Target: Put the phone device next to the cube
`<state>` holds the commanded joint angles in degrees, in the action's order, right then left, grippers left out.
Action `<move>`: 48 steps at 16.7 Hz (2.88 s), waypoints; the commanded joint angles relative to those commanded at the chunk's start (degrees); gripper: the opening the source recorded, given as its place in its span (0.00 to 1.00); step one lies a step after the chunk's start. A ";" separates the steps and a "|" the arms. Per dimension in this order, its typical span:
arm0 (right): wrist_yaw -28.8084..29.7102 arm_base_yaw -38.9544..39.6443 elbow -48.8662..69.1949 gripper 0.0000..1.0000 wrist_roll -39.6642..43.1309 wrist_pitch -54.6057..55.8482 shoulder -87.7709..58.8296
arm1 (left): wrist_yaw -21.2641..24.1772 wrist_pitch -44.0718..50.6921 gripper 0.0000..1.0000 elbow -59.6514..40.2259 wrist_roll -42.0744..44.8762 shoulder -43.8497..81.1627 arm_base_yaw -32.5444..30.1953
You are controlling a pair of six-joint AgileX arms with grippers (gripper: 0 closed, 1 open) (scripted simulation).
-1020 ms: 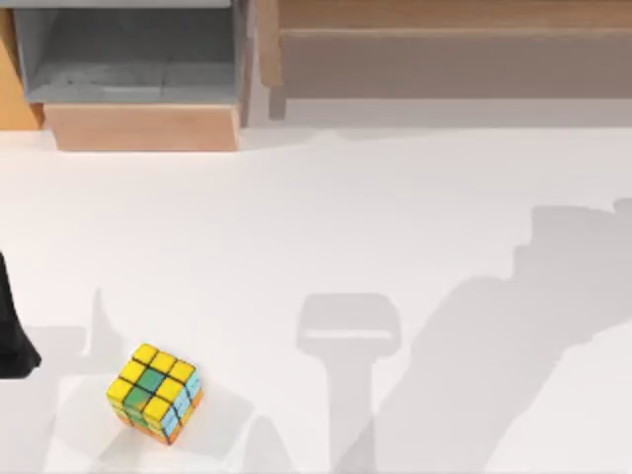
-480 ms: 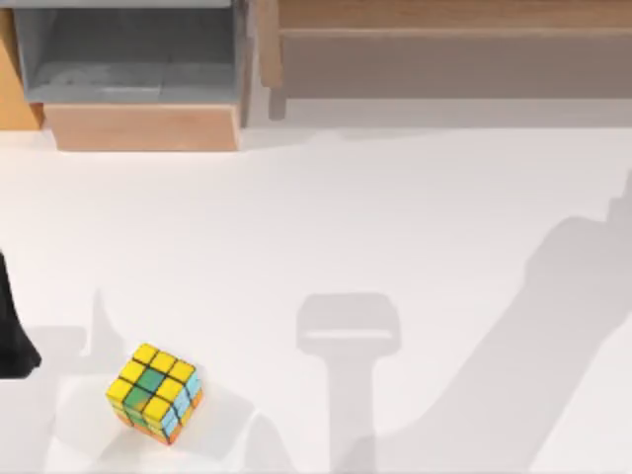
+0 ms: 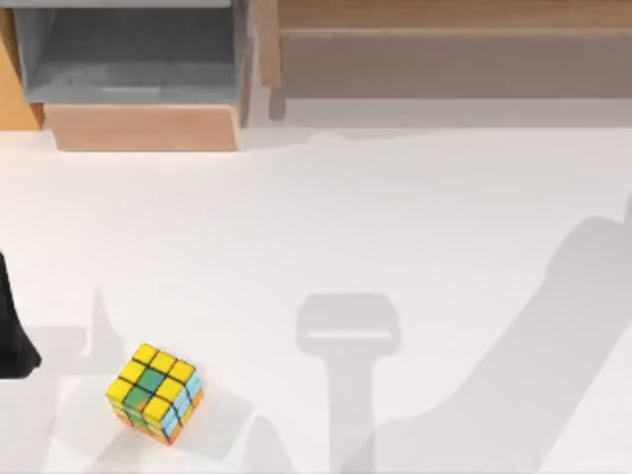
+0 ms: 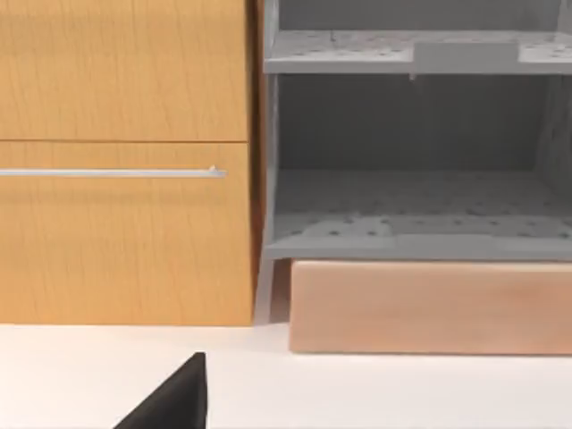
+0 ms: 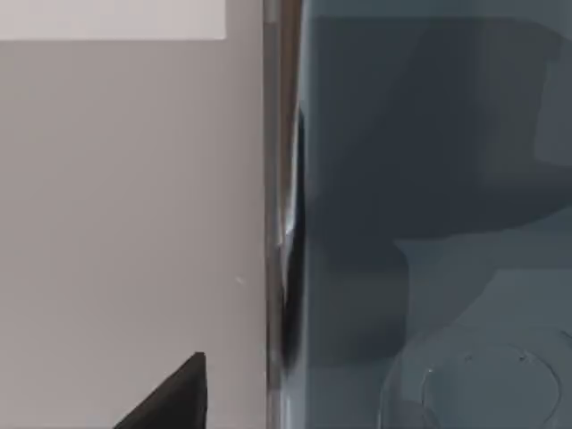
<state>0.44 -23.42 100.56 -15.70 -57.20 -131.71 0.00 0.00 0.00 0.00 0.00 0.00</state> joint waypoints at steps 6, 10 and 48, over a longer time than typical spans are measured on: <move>0.01 -0.04 -1.55 1.00 0.04 2.78 -1.22 | 0.00 0.00 1.00 0.00 0.00 0.00 0.00; 0.01 -0.04 -1.55 0.70 0.04 2.78 -1.22 | 0.00 0.00 1.00 0.00 0.00 0.00 0.00; -0.83 14.00 3.85 0.00 -8.55 -3.29 7.69 | 0.00 0.00 1.00 0.00 0.00 0.00 0.00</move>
<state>-0.39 -9.42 104.41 -24.25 -60.48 -124.02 0.00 0.00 0.00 0.00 0.00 0.00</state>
